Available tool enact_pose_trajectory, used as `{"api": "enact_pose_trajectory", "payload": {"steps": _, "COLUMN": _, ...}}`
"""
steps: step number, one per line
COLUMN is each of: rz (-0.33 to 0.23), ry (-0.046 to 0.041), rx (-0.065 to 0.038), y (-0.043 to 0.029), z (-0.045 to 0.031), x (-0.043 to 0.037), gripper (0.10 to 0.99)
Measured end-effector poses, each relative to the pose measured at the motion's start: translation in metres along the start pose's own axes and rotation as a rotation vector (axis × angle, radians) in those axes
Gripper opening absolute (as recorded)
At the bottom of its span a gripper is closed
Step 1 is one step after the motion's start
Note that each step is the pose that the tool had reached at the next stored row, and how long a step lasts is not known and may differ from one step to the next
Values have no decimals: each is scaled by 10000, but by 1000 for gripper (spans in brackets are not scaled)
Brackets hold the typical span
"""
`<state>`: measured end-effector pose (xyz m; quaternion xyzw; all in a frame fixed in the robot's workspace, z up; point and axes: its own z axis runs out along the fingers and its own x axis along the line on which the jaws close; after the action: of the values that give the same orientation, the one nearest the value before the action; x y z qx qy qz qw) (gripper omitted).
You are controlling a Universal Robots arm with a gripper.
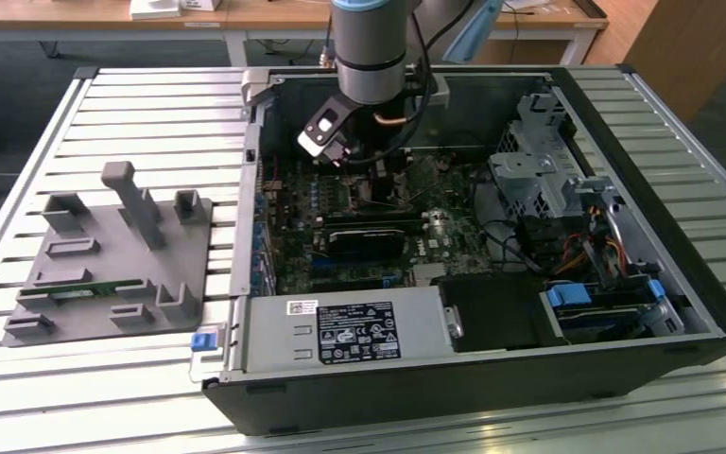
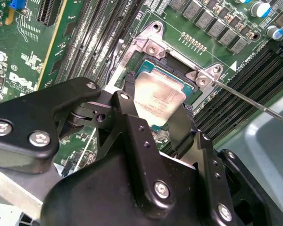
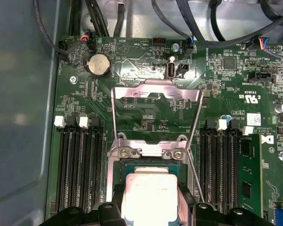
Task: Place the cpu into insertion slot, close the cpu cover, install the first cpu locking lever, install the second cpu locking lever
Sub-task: 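Place the cpu into insertion slot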
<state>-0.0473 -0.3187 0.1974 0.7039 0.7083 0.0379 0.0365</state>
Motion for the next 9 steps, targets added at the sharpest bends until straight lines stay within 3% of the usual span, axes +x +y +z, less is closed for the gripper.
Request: {"api": "enact_pose_trajectory", "payload": {"steps": 9, "rz": 1, "ry": -3, "rx": 2, "y": -4, "z": 36, "x": 3, "gripper": 525}}
